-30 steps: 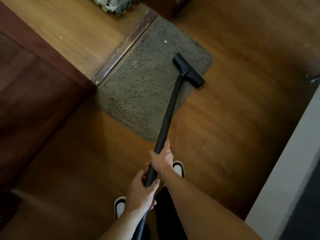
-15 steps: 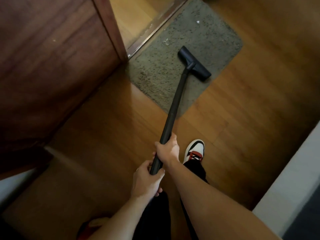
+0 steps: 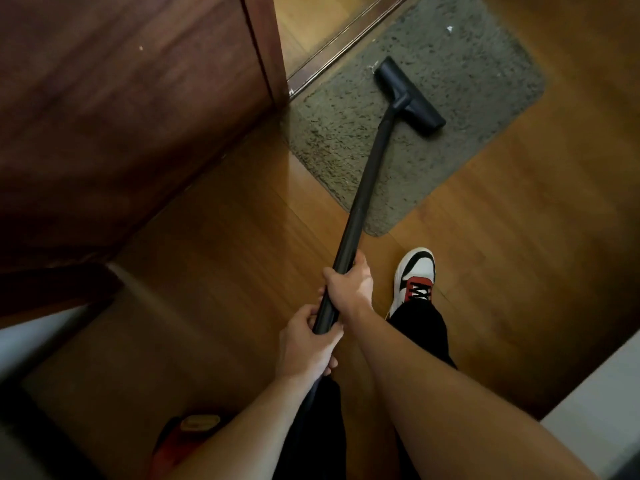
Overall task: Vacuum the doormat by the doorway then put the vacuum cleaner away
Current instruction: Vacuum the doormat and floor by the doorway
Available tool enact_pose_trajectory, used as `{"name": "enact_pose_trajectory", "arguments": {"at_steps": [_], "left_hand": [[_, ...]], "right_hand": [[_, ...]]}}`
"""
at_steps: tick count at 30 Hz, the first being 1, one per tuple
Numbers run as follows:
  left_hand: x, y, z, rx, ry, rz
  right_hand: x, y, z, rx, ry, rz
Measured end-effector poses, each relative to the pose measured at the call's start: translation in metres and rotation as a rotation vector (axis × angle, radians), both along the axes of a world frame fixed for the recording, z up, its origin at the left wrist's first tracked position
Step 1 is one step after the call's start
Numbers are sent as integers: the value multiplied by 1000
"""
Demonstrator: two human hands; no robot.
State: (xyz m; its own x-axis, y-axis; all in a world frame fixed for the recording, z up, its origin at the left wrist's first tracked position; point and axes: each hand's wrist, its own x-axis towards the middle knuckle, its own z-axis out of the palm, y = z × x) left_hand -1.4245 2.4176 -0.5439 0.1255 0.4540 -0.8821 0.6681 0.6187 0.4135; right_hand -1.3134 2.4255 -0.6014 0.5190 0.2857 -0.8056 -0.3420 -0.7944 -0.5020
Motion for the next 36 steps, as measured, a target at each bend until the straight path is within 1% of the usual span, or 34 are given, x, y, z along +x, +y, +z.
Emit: {"name": "enact_pose_trajectory", "arguments": {"at_steps": [11, 15, 21, 30, 36], "left_hand": [[110, 36, -8, 46, 2, 18], [153, 45, -16, 67, -12, 42], [208, 70, -21, 39, -8, 59], [255, 93, -25, 54, -46, 53], [265, 92, -24, 64, -69, 56]], "right_hand": [[108, 40, -14, 25, 56, 3], [150, 53, -20, 22, 48, 23], [207, 77, -20, 30, 22, 21], [255, 100, -16, 69, 63, -30], [267, 100, -13, 76, 55, -26]]}}
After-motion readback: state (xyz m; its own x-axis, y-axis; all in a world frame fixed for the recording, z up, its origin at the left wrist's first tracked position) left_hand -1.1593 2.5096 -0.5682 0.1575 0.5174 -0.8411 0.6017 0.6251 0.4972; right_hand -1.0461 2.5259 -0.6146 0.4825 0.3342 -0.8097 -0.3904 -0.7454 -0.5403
